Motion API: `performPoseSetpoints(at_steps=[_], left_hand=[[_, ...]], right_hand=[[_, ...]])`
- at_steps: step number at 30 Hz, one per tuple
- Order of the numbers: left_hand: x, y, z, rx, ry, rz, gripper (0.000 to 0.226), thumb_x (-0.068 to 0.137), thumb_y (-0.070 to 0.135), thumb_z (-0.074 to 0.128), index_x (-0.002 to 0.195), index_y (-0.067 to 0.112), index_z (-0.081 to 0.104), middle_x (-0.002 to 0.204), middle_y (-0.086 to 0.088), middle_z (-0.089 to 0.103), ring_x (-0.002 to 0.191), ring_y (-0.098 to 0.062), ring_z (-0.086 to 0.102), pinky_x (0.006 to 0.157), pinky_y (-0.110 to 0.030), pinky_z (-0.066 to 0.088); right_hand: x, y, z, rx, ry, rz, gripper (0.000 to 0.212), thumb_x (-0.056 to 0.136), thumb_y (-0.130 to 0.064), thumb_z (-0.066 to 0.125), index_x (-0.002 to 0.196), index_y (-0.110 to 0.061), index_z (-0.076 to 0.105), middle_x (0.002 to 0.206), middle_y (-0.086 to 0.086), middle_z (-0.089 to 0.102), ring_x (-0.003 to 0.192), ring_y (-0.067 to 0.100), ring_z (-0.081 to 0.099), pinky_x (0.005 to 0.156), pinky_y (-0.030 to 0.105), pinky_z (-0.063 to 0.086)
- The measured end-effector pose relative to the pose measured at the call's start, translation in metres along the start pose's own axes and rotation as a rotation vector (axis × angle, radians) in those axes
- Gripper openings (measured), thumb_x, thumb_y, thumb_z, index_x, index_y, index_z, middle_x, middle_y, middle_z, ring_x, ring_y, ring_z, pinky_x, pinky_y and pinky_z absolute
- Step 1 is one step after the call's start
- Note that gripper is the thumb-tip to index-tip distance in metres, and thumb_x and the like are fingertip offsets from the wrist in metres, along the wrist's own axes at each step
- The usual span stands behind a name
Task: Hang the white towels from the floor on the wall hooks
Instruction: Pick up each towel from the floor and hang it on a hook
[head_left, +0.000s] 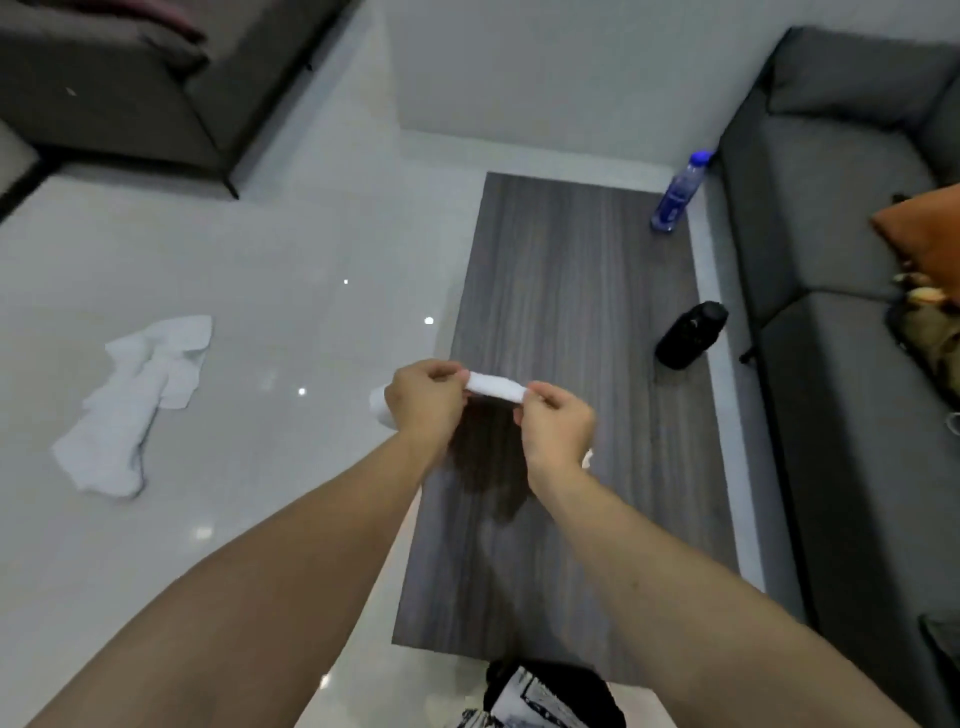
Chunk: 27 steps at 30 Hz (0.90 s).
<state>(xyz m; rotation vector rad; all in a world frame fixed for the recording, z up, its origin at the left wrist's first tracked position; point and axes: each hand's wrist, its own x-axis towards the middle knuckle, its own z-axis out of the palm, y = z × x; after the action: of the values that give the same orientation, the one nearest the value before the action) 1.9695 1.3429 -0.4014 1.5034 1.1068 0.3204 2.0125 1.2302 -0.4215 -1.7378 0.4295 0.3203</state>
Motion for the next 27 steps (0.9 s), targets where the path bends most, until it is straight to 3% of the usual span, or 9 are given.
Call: performPoseSetpoints(at_steps=[3,8,13,17,20,23,27], left_hand=[[-0.02,0.034,-0.06,0.199,0.01,0.251,0.023,0.078,0.01,0.069,0.097,0.02,0.077,0.091,0.003,0.074,0.088,-0.015,0.069,0.092,-0.029,0.053],[-0.054,0.079,-0.177,0.339,0.104,0.481,0.01,0.081,0.025,0.072,0.091,0.024,0.074,0.082,0.011,0.067,0.084,-0.009,0.064,0.071,-0.013,0.041],[-0.09,0.11,-0.313,0.552,0.336,0.663,0.013,0.079,0.04,0.074,0.081,0.027,0.072,0.084,0.011,0.063,0.082,-0.013,0.056,0.069,-0.023,0.038],[-0.124,0.118,-0.428,0.634,0.399,0.647,0.02,0.071,0.042,0.08,0.066,0.031,0.064,0.086,0.012,0.056,0.085,-0.011,0.053,0.07,-0.025,0.037],[-0.15,0.11,-0.507,0.588,0.425,0.555,0.019,0.072,0.038,0.078,0.065,0.032,0.061,0.077,0.014,0.062,0.084,-0.013,0.059,0.068,-0.024,0.04],[-0.178,0.093,-0.582,0.563,0.503,0.498,0.019,0.074,0.035,0.077,0.064,0.03,0.061,0.072,0.012,0.063,0.078,-0.013,0.059,0.06,-0.022,0.04],[-0.216,0.062,-0.684,0.521,0.66,0.421,0.013,0.075,0.034,0.077,0.071,0.027,0.066,0.076,0.007,0.066,0.078,-0.012,0.059,0.065,-0.023,0.046]], right_hand=[[-0.047,-0.043,-0.006,-0.187,-0.087,-0.285,0.026,0.079,-0.014,0.067,0.102,-0.019,0.076,0.097,-0.003,0.075,0.094,0.016,0.068,0.087,0.027,0.052],[-0.142,-0.102,0.002,-0.481,-0.246,-0.743,0.017,0.088,-0.021,0.066,0.101,-0.018,0.075,0.095,-0.004,0.074,0.09,0.015,0.065,0.081,0.021,0.044],[-0.238,-0.146,0.051,-0.668,-0.318,-1.137,0.014,0.092,-0.025,0.059,0.097,-0.015,0.07,0.091,0.004,0.07,0.087,0.025,0.061,0.075,0.033,0.044],[-0.321,-0.168,0.103,-0.758,-0.346,-1.46,0.013,0.091,-0.027,0.057,0.086,-0.016,0.063,0.078,-0.001,0.056,0.076,0.023,0.054,0.062,0.031,0.034],[-0.384,-0.175,0.144,-0.723,-0.442,-1.665,0.008,0.088,-0.026,0.062,0.089,-0.019,0.065,0.091,-0.003,0.05,0.085,0.019,0.047,0.069,0.031,0.041],[-0.451,-0.178,0.189,-0.687,-0.673,-1.724,0.005,0.089,-0.024,0.062,0.092,-0.019,0.062,0.092,-0.004,0.056,0.091,0.021,0.053,0.073,0.031,0.039],[-0.545,-0.166,0.251,-0.61,-0.93,-1.755,0.007,0.091,-0.023,0.059,0.091,-0.017,0.058,0.087,0.004,0.066,0.083,0.029,0.058,0.068,0.034,0.042]])
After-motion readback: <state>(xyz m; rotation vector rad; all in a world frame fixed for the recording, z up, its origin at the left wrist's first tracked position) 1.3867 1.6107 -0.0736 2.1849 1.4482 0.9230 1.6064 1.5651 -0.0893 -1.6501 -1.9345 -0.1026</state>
